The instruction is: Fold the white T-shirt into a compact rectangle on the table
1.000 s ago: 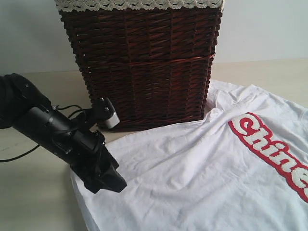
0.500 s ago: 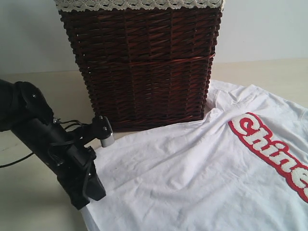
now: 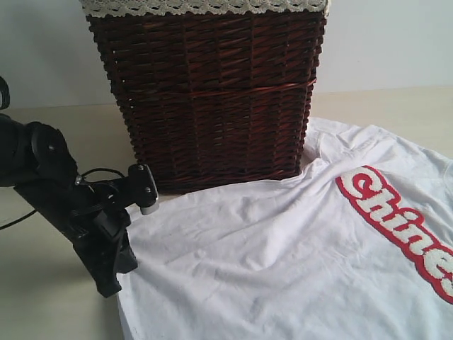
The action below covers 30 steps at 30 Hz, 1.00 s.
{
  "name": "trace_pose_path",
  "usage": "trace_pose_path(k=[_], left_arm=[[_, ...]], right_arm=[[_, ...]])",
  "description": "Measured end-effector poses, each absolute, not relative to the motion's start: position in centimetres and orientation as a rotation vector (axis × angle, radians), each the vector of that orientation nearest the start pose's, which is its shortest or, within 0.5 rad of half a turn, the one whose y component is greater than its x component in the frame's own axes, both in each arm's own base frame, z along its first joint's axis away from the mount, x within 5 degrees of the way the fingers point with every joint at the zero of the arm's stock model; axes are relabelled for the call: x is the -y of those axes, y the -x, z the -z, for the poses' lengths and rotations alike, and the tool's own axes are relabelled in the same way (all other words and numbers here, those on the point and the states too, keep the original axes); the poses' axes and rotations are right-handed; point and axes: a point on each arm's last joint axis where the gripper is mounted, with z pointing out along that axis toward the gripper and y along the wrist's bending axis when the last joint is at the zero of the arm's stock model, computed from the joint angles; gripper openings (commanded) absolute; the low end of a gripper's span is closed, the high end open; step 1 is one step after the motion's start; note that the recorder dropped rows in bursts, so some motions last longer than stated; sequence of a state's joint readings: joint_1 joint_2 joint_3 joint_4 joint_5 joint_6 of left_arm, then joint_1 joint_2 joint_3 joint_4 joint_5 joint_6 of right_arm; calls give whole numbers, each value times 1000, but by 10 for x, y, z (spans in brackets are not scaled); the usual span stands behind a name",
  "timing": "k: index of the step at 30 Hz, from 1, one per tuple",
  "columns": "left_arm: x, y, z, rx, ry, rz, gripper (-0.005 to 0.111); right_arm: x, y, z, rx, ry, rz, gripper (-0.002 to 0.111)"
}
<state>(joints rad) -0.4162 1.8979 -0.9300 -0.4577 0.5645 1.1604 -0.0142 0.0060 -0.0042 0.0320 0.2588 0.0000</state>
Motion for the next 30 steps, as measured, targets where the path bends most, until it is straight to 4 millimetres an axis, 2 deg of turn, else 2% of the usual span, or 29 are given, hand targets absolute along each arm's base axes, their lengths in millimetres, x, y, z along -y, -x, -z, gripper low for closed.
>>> trace_pose_path(k=[10, 17, 20, 24, 30], left_arm=[[146, -291, -104, -2377, -1721, 228, 0], [121, -321, -108, -2424, -1542, 166, 0], [111, -326, -109, -2469, -1446, 184, 0], [108, -321, -115, -2523, -1390, 268, 0], [114, -307, -139, -2555, -1364, 441, 0]], right_arm=[[0, -55, -191, -1744, -33, -19, 0], [0, -55, -191, -1744, -33, -19, 0], [0, -55, -191, -1744, -33, -19, 0], [0, -55, -191, -1744, -33, -19, 0], [0, -55, -191, -1744, -33, -19, 0]])
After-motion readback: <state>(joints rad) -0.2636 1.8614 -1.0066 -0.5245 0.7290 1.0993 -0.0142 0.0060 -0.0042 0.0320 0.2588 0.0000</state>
